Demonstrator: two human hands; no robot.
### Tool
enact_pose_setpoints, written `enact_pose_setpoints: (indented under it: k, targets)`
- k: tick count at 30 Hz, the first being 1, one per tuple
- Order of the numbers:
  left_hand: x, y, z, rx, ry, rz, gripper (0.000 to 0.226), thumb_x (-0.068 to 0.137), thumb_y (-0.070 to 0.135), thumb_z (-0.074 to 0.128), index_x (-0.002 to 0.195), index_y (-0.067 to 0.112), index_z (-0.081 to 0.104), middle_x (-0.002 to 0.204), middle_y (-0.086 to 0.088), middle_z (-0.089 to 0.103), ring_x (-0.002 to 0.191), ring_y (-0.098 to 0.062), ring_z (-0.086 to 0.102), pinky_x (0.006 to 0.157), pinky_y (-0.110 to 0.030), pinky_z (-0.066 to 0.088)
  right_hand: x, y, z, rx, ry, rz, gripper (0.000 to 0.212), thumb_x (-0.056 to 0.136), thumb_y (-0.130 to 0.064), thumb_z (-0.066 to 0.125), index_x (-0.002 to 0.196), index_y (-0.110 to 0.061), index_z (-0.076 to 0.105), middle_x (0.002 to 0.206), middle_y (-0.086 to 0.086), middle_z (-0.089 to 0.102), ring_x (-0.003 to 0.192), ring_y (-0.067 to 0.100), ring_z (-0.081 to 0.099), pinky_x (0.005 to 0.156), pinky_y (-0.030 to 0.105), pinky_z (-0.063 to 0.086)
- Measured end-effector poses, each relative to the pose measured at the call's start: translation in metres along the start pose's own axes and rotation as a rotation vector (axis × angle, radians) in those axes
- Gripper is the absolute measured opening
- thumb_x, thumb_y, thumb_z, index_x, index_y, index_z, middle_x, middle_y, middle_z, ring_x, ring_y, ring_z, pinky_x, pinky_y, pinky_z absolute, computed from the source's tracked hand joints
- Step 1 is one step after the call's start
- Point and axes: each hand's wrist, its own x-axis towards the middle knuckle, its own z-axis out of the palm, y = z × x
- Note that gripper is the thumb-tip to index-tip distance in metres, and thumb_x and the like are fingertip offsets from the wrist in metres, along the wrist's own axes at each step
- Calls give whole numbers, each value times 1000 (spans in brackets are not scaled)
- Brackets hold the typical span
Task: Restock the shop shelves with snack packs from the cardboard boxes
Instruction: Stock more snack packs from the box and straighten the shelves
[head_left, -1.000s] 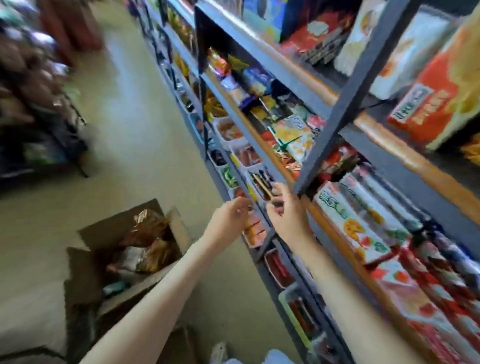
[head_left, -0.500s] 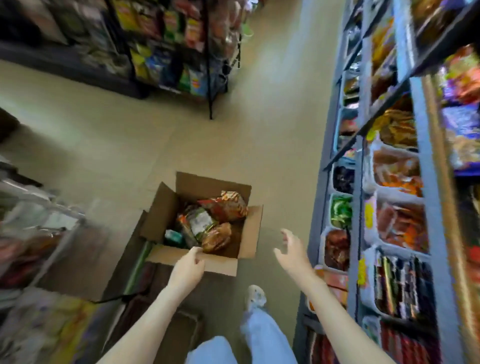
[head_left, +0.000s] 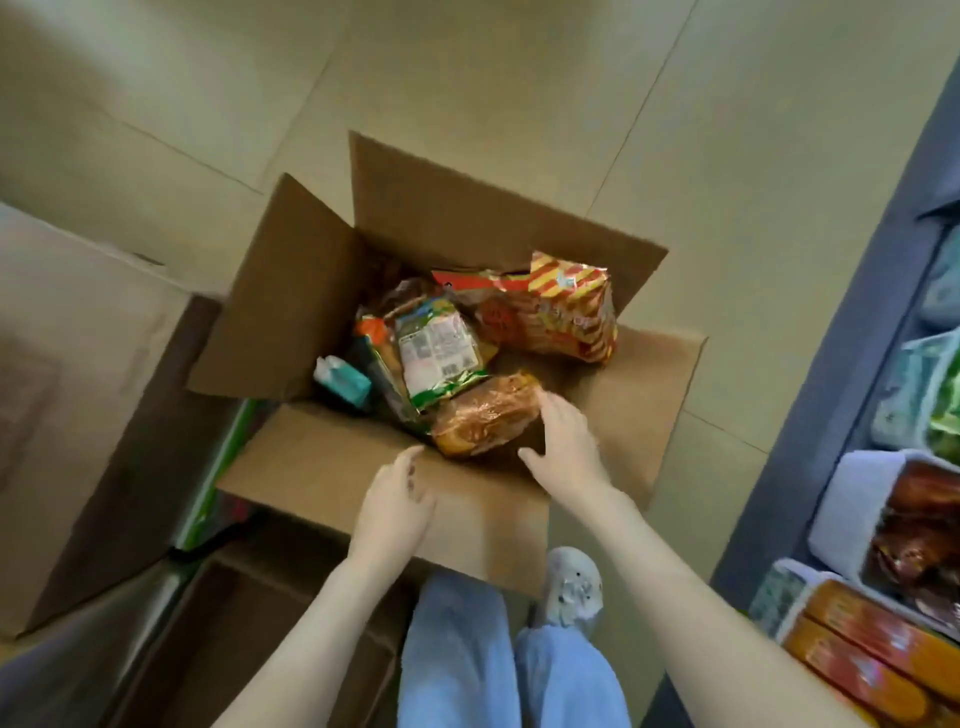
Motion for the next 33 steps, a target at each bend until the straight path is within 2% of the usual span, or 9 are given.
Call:
enact_pose_setpoints:
  k: [3,7,12,17,20,22,25,29,33]
  targets:
    - [40,-12,16,-20,50,6,62,93,18,57,146,34,31,141,-3,42,125,-18,46,95,-26,40,46,-3,32,-49,4,16,81,89,-29,63,152,-21,14,159,1,14,146,21,9,118,39,11]
    - [87,-18,14,-21,92,9,58,97,15,51,148,34,31,145,-5,37,129,-20,43,94,-22,34,70,1,48,-133,29,60,67,91,-24,56,149,-20,23,157,1,19,144,21,10,117,42,7]
    - [144,-1,9,-207,107,-164,43,100,29,46,143,25,41,136,-7,54,120,-27,52,95,-30,40,86,8,44,-135,-19,52,60,91,-19,53,145,-23,29,152,-2,26,141,21,15,116,42,10]
    - [174,16,23,-594,46,-320,76,82,44,70,145,28,30,138,-4,50,121,-27,51,103,-45,44,97,9,29,-25,0,33,51,88,-2,43,133,-25,46,142,-5,39,134,17,21,114,36,13]
    - [175,21,28,-752,67,-382,83,76,36,79,142,24,30,131,-3,52,115,-25,53,98,-44,48,96,5,18,173,185,-88,58,83,16,36,123,-19,58,130,-3,49,125,10,33,112,25,23]
    - [169,24,25,-892,26,-395,68,78,30,78,135,19,42,121,0,60,103,-20,60,81,-31,52,97,0,12,224,283,-186,57,82,21,35,121,-13,60,124,-4,52,121,8,39,106,15,28]
    - [150,23,11,-1018,-41,-359,42,84,21,72,123,17,57,105,3,68,87,-11,64,62,-20,48,97,-19,8,254,258,-261,42,91,10,41,122,-13,59,119,-8,52,119,9,46,101,17,35]
    - [116,28,-9,-835,155,-200,43,77,19,76,112,25,53,107,2,66,94,-15,65,78,-28,54,91,-56,2,403,10,-144,31,95,-23,55,127,-24,54,115,-12,55,102,-3,53,83,5,42]
    - [70,62,-24,-329,297,98,40,80,28,72,112,33,48,101,12,53,88,-3,53,66,-12,40,79,-87,-9,761,-254,43,65,83,-44,67,140,-30,39,133,-6,52,117,11,54,94,28,51]
